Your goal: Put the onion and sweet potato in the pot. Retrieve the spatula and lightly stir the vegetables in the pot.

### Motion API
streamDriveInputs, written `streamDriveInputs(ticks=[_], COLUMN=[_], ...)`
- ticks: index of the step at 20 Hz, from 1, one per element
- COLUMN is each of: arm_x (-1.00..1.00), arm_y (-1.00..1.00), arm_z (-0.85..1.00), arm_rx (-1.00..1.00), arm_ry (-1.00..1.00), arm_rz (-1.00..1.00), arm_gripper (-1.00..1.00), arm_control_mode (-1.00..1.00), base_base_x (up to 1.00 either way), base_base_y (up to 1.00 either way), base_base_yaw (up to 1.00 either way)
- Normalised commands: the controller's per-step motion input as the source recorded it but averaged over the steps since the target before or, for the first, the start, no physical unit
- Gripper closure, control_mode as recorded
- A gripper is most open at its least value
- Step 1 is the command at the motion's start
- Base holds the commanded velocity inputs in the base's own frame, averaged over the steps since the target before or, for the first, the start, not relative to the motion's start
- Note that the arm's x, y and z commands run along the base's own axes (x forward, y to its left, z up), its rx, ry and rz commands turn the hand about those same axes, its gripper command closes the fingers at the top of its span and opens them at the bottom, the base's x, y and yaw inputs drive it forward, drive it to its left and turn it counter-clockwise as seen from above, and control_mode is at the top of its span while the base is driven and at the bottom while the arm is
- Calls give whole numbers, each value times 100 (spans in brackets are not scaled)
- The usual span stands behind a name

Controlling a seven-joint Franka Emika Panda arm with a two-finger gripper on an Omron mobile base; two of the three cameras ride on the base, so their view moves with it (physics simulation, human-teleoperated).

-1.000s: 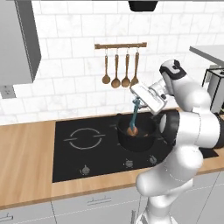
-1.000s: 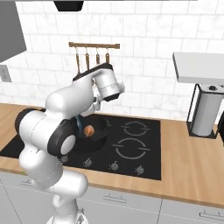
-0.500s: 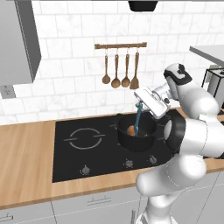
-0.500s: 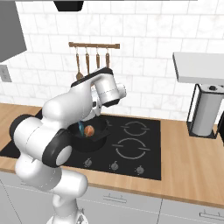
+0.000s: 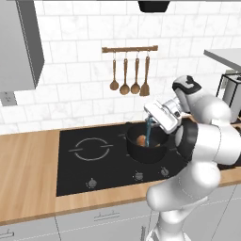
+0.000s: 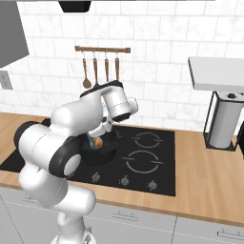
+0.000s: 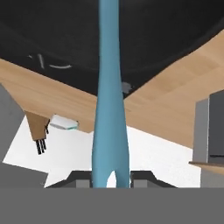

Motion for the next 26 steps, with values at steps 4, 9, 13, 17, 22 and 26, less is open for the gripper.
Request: streamDriveInputs(ticks=[4,9,13,17,22,26], arm_x=[23,6,-24,-24,-43,-12], arm_y=[0,0,0,0,0,4], arm_z=[1,5,-27,-56,-12,48], arm_rx=[-19,-13,0,3,22,38], arm_ry=[-25,-29,-3,11,24,21], arm_rz=[0,0,0,0,-2,-5], arm_gripper=[100,100,100,100,100,100], arm_control_mode=[-100,-100,-100,-100,-100,-100], base_base_x=[0,0,0,0,0,0], base_base_y=[0,0,0,0,0,0], base_base_yaw=[0,0,0,0,0,0])
